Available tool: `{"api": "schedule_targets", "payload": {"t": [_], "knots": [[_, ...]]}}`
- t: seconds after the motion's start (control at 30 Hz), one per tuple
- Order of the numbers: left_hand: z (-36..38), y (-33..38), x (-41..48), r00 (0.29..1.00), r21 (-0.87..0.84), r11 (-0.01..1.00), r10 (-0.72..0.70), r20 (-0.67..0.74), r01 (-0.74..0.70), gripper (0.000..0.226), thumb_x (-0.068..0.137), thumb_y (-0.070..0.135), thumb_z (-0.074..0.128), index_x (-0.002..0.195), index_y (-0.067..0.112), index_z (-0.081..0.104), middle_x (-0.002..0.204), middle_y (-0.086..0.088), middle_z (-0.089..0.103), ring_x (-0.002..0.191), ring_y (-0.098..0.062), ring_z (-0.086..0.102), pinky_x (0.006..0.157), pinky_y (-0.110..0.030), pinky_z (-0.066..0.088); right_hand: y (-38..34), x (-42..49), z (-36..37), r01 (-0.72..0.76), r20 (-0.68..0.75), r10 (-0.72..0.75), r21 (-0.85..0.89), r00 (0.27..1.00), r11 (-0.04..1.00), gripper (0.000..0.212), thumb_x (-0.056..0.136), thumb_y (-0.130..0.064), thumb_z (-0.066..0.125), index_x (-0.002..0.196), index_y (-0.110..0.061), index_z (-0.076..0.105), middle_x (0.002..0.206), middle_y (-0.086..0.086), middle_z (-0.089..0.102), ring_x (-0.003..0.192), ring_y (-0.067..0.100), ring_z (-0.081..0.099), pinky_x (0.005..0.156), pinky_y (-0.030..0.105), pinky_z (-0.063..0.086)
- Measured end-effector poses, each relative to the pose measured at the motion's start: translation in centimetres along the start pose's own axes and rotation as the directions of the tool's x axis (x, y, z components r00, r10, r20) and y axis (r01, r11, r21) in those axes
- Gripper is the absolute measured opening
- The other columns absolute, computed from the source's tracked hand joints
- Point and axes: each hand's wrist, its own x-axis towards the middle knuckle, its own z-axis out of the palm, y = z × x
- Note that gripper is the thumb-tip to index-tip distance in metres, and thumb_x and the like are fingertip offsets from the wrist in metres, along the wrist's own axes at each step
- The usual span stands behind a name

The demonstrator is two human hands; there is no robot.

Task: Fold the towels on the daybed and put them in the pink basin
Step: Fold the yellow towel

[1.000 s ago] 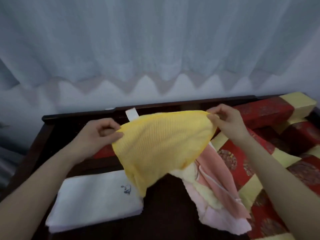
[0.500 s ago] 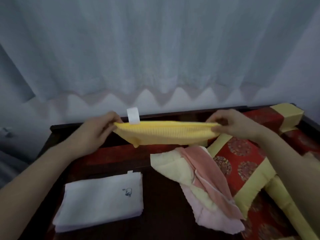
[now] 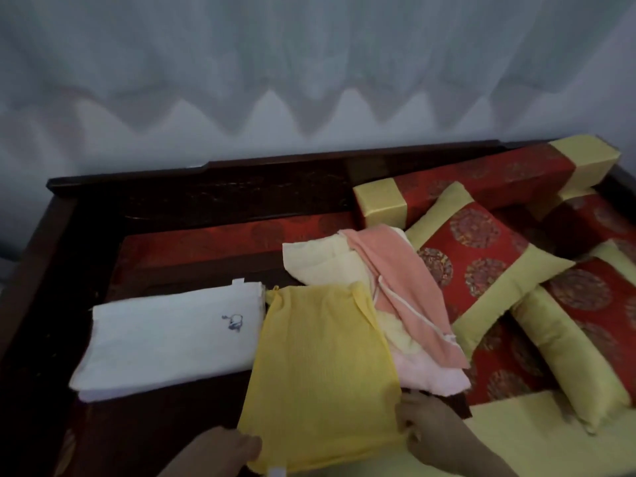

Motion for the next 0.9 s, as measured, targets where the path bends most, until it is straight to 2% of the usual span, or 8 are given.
{"api": "schedule_targets", "payload": {"t": [0.07,0.13,0.27,0.37,0.43,0.6,0.8,0.9], "knots": [[2.5,-0.8,-0.4,0.997,0.116,0.993,-0.028,0.072,0.020,0.032,0.066,0.042,0.066,0.087,0.030,0.044,0.082,0.014,0.063,0.076,0.001,0.062,0.057,-0.016,0.038,1.4,1.0,1.7,-0.034,0.105,0.048,-0.129,0.993,0.991,0.031,0.026,-0.037,0.058,0.055,-0.032,0.047,0.063,-0.022,0.047,0.067,-0.008,0.040,0.048,0.013,0.019],[3.1,-1.5,0.4,0.969,-0.154,0.966,-0.182,0.165,0.208,0.050,0.037,0.049,0.073,0.073,0.034,0.042,0.066,0.023,0.055,0.060,0.009,0.055,0.044,-0.011,0.033,1.1,1.3,2.6,-0.043,0.249,0.106,-0.245,0.963,0.968,0.036,0.020,-0.043,0.061,0.053,-0.035,0.050,0.060,-0.023,0.047,0.061,-0.011,0.042,0.048,0.015,0.016],[-2.4,-1.3,2.2,0.975,-0.370,0.908,-0.222,-0.027,0.197,0.020,0.058,0.044,0.073,0.074,0.042,0.062,0.096,0.012,0.065,0.088,0.000,0.060,0.076,-0.018,0.048,0.6,4.7,-1.3,-0.035,0.342,0.042,-0.028,0.939,0.999,0.026,0.065,-0.030,0.072,0.090,-0.027,0.067,0.080,-0.018,0.052,0.072,-0.003,0.050,0.066,0.018,0.040],[-7.6,-4.5,7.5,0.892,-0.611,0.780,-0.365,-0.268,0.136,0.007,0.080,0.032,0.065,0.079,0.036,0.060,0.085,0.003,0.068,0.077,-0.007,0.060,0.076,-0.027,0.050,0.6,10.5,-6.1,-0.125,-0.111,0.166,0.307,0.980,0.944,0.007,0.073,-0.029,0.069,0.075,-0.025,0.065,0.071,-0.012,0.059,0.064,0.000,0.056,0.063,0.014,0.041],[-10.2,-6.9,11.5,0.698,-0.609,0.750,-0.581,-0.418,0.259,0.007,0.086,0.022,0.060,0.079,0.019,0.059,0.080,-0.002,0.064,0.077,-0.019,0.061,0.070,-0.031,0.047,0.3,14.8,-7.8,-0.227,-0.405,0.367,0.354,0.837,0.907,0.016,0.075,-0.036,0.070,0.076,-0.024,0.059,0.069,-0.006,0.061,0.063,0.008,0.056,0.058,0.026,0.042],[-11.0,-8.1,16.7,0.642,-0.473,0.643,-0.742,-0.193,0.602,0.031,0.090,0.040,0.051,0.093,0.009,0.050,0.089,-0.006,0.052,0.094,-0.030,0.059,0.071,-0.035,0.047,-1.3,20.3,-7.9,-0.537,-0.349,0.561,0.172,0.751,0.826,0.046,0.070,-0.055,0.067,0.094,-0.017,0.054,0.087,-0.001,0.060,0.081,0.022,0.059,0.065,0.032,0.048],[-10.3,-8.6,18.3,0.576,-0.427,0.617,-0.782,-0.239,0.661,0.027,0.092,0.033,0.049,0.095,0.007,0.055,0.104,-0.012,0.062,0.097,-0.030,0.060,0.067,-0.031,0.043,0.5,20.0,-7.2,-0.526,-0.438,0.484,0.029,0.758,0.850,0.021,0.079,-0.029,0.059,0.090,-0.011,0.058,0.081,0.006,0.065,0.076,0.028,0.062,0.058,0.031,0.042],[-10.5,-8.7,18.5,0.564,-0.443,0.594,-0.798,-0.213,0.672,0.023,0.093,0.030,0.048,0.086,0.009,0.054,0.102,-0.013,0.063,0.094,-0.031,0.061,0.067,-0.032,0.044,1.7,19.6,-7.3,-0.500,-0.439,0.570,0.275,0.694,0.821,0.014,0.080,-0.023,0.057,0.075,-0.011,0.064,0.068,0.007,0.065,0.064,0.027,0.060,0.052,0.029,0.040]]}}
